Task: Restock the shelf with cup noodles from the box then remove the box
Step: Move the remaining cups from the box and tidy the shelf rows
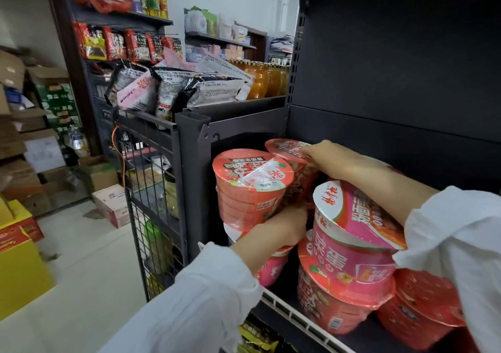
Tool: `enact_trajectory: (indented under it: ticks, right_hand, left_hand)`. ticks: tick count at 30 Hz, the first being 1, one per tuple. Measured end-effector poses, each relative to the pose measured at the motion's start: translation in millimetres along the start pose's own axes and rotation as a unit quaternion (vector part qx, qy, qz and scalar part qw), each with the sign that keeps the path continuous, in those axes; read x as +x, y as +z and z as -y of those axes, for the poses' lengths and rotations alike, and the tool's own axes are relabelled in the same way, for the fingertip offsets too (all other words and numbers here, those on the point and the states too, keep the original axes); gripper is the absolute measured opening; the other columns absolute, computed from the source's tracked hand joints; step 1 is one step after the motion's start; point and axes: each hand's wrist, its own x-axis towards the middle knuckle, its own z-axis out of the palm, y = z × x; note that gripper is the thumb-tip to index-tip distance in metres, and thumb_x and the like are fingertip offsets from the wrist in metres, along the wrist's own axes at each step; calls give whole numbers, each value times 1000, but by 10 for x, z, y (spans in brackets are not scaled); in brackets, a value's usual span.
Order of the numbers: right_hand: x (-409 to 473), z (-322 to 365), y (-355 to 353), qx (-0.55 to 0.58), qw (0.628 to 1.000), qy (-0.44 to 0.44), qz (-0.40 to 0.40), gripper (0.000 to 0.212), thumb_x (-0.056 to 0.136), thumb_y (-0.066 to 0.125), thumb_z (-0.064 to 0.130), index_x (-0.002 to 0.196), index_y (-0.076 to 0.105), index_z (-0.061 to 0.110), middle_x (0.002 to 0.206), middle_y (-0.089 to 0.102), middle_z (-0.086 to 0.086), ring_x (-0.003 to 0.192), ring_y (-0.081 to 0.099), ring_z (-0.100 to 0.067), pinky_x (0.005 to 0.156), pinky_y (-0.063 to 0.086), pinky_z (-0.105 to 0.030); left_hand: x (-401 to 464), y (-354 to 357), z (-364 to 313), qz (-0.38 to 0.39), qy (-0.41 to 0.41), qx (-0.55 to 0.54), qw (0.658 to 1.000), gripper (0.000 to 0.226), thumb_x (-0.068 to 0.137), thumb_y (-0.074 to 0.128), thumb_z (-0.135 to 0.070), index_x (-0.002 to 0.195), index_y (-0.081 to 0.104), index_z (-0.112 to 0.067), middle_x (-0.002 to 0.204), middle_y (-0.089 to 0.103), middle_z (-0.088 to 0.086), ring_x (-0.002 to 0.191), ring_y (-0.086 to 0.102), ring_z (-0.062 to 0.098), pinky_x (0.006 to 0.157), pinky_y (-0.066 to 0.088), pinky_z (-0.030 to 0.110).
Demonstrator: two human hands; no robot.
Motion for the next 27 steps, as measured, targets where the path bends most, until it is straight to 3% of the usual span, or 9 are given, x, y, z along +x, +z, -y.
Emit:
enact_trajectory:
  ticks: [3, 7, 11, 14, 16, 20, 23, 24, 27]
  right_hand:
    - [-53, -88, 1, 10, 1000, -3, 2, 7, 94, 41, 14, 90, 42, 19, 92, 50, -6, 79, 53, -25, 57, 34, -27]
    - [-27, -158, 45, 51, 998, -21, -1, 8, 94, 51, 17, 88, 46, 16, 97, 60, -10, 81, 56, -24, 66, 38, -31]
    - [-14, -136, 8, 74, 997, -22, 4, 26, 93, 54, 38, 87, 50, 13, 81, 53, 0, 80, 51, -20, 67, 34, -31]
    - [6, -137, 2, 72, 997, -24, 12, 24, 94, 53, 34, 88, 51, 11, 86, 57, -6, 82, 56, -25, 67, 38, -33]
    - [13, -145, 15, 67, 997, -20, 19, 18, 96, 51, 29, 89, 49, 12, 91, 58, -8, 83, 56, -25, 67, 37, -32]
    - [4, -133, 30, 59, 998, -20, 13, 12, 98, 47, 23, 89, 44, 16, 89, 53, -5, 80, 52, -22, 68, 34, -29]
    - [-5, -146, 44, 74, 997, -15, 0, 10, 97, 49, 22, 89, 47, 16, 95, 58, -9, 84, 54, -22, 70, 36, -30]
    - [-5, -147, 49, 83, 996, -16, -3, 6, 97, 50, 21, 95, 52, 16, 103, 62, -11, 89, 57, -24, 73, 41, -32]
    - [-7, -109, 56, 96, 995, -17, 2, 35, 96, 50, 22, 130, 52, 29, 128, 57, -13, 115, 55, -33, 98, 45, -42]
  left_hand:
    - [-170, 25, 39, 2, -11, 24, 1000, 34, 97, 39, -11, 127, 48, 3, 130, 50, 23, 119, 49, 35, 101, 38, 35]
    - [-398, 36, 90, 2, 16, 50, 999, 46, 102, 32, -21, 142, 31, 2, 150, 28, 18, 138, 28, 29, 112, 22, 33]
    - [-359, 37, 89, -17, 1, 50, 999, 43, 102, 30, -18, 138, 34, 6, 145, 33, 22, 135, 30, 32, 111, 16, 32]
    - [-222, 91, 11, -28, -22, 107, 994, 46, 100, 30, -12, 140, 29, 9, 144, 29, 27, 133, 27, 40, 114, 12, 43]
    - [-122, 78, -29, -51, -43, 82, 994, 51, 99, 31, -15, 144, 21, 7, 147, 25, 25, 136, 22, 39, 117, 8, 42]
    - [72, 95, 7, -49, -30, 49, 997, 51, 98, 33, -26, 144, 33, -7, 150, 25, 19, 137, 22, 35, 117, 15, 44]
    - [148, 99, 9, -36, -14, 26, 999, 47, 97, 36, -30, 141, 40, -16, 149, 30, 12, 134, 30, 31, 114, 24, 41]
    - [160, 92, -1, -41, -11, 23, 999, 45, 96, 37, -30, 139, 42, -19, 148, 32, 10, 133, 33, 30, 112, 28, 41]
    - [250, 134, -21, -31, -10, -2, 999, 42, 94, 43, -29, 134, 48, -21, 142, 40, 11, 127, 42, 30, 106, 38, 42]
